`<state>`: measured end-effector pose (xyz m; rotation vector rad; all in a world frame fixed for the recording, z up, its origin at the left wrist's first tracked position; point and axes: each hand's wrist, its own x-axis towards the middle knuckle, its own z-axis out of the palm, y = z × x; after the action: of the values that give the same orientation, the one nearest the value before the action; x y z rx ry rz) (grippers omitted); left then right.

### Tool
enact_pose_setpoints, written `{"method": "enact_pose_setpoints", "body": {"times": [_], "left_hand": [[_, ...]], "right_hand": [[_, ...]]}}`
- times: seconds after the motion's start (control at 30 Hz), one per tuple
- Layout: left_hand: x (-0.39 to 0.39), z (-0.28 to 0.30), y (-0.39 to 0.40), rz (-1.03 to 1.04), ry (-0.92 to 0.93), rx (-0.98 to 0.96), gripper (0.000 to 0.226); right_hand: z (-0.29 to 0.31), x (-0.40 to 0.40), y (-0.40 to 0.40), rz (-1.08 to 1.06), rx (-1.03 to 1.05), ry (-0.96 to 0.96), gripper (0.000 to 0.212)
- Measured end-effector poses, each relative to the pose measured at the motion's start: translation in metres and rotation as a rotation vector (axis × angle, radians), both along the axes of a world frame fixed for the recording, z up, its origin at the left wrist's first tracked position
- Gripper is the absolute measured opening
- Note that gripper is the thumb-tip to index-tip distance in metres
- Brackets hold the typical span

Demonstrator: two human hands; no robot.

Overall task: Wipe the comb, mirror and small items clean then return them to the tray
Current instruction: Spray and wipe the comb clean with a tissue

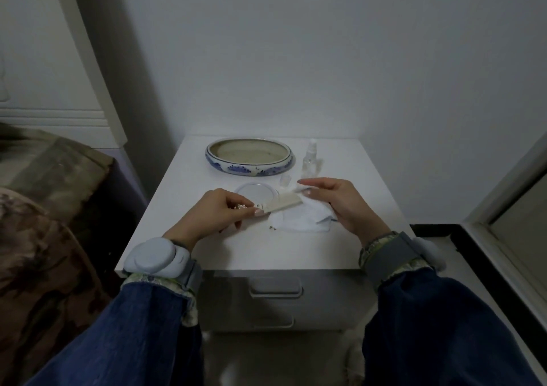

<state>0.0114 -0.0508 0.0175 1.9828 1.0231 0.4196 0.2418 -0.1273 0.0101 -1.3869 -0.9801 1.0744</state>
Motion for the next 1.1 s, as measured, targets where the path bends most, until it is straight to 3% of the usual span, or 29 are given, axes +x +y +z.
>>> {"method": "enact_pose_setpoints", "body": {"times": [0.1, 0.47, 0.67, 0.77, 0.93, 1.1], "left_hand": [[-0.0014, 0.0015, -0.0015, -0.004, -0.017, -0.002, 0.002], [0.0013, -0.0007, -0.0012, -0.022, 0.029, -0.034, 0.010], [0.0032, -0.0023, -0.0051, -0.067, 0.065, 0.007, 0.006], [0.0031, -0.0017, -0.0042, -0.033, 0.030, 0.003, 0.004], [0.0014, -0.0008, -0.0036, -0.018, 0.005, -0.007, 0.011], [0.0015, -0.0016, -0.0033, 0.002, 0.010, -0.006, 0.003]], "right_hand": [[0.0005, 0.0006, 0.0005, 0.013, -0.001, -0.049, 0.027], [-0.0018, -0.0036, 0.0030, -0.069, -0.057, -0.089, 0.006], [-0.0032, -0.0056, 0.0078, -0.211, 0.021, 0.082, 0.014], [-0.0021, -0.0035, 0.0066, -0.104, -0.019, 0.125, 0.004], [-0.0019, -0.0037, 0.0042, 0.033, -0.068, 0.000, 0.011], [0.0010, -0.0016, 0.0013, 0.087, -0.073, -0.013, 0.021]]}}
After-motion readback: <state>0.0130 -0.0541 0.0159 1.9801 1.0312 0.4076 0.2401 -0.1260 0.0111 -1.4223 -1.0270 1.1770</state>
